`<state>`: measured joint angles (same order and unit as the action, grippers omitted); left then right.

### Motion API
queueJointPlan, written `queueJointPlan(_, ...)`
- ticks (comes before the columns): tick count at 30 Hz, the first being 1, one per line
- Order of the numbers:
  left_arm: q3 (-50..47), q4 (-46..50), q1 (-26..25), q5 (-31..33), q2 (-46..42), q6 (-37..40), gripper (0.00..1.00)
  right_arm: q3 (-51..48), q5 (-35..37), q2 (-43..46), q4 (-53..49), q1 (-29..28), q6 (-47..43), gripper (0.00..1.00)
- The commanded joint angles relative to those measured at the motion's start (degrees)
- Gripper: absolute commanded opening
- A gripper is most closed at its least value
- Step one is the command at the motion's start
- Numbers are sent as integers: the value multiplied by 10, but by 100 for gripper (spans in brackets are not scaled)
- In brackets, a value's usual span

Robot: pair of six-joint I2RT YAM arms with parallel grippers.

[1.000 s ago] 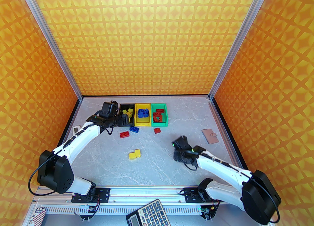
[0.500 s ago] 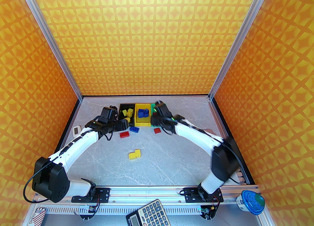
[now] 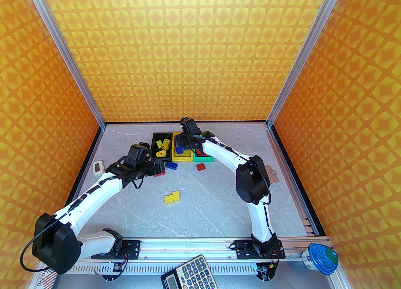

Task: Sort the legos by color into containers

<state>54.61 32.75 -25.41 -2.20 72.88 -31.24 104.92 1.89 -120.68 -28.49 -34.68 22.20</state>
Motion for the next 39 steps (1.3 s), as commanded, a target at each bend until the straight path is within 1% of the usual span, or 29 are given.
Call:
queueJointPlan(1, -25, 17, -32, -6, -9, -27, 81, -41, -3, 49, -4, 2, -8, 59)
queueJointPlan(6, -55, 29, -96, -7, 6, -55, 80, -130, 6, 125, 12, 2, -9, 61)
queueJointPlan(9, -76, 39, -119, -6, 10, -78, 80, -182, 14, 168, 18, 2, -7, 62)
queueJointPlan(10, -82, 41, -144, -7, 10, -88, 80, -198, 18, 184, 20, 2, -6, 62)
queueJointPlan(12, -97, 43, -163, -7, 6, -108, 80, -224, 25, 208, 20, 2, -6, 63)
queueJointPlan(16, -126, 18, -197, -14, 10, -140, 81, -261, 35, 247, 19, 2, -5, 64)
queueJointPlan(20, -146, -24, -206, -30, 33, -146, 81, -279, 38, 265, 20, 2, -2, 64)
queueJointPlan(29, -131, -55, -207, -28, 105, -131, 80, -295, 41, 280, 15, 2, 0, 64)
queueJointPlan(33, -119, -35, -207, -18, 127, -126, 77, -295, 43, 285, 10, 2, -2, 64)
queueJointPlan(37, -111, -7, -206, 6, 126, -121, 74, -297, 46, 288, 10, 2, -3, 65)
queueJointPlan(39, -108, 6, -205, 13, 123, -118, 70, -297, 46, 287, 10, 2, -4, 65)
